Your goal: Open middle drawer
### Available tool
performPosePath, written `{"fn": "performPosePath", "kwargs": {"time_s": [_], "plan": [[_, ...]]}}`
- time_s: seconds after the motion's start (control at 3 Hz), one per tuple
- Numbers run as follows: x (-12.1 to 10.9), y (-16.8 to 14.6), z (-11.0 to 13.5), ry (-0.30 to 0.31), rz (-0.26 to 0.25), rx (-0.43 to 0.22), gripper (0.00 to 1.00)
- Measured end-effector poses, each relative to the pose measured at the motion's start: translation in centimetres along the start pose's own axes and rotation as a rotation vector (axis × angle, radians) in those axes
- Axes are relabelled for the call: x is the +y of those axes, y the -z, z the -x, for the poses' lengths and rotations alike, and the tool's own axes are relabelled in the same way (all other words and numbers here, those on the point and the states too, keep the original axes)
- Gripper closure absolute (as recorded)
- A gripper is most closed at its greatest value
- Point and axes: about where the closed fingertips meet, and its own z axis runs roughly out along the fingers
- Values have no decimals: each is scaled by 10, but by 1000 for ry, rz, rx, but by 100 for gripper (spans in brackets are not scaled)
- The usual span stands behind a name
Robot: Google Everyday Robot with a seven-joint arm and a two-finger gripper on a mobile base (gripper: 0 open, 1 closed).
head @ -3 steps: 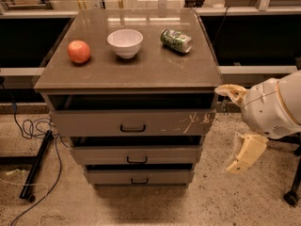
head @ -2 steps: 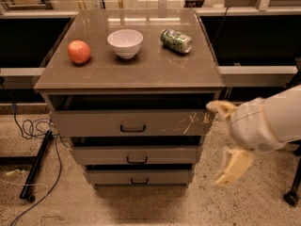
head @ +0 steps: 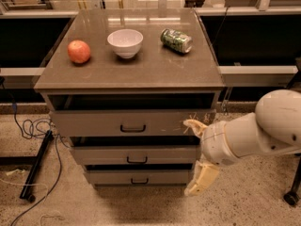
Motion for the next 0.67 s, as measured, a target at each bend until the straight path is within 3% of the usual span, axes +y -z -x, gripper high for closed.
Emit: {"fn": "performPosePath", "kwargs": {"time_s": [0.33,0.67], "plan": [[-11,-64,-42,-40,19,-10,0],[-11,-64,-42,-40,19,-10,0]]}}
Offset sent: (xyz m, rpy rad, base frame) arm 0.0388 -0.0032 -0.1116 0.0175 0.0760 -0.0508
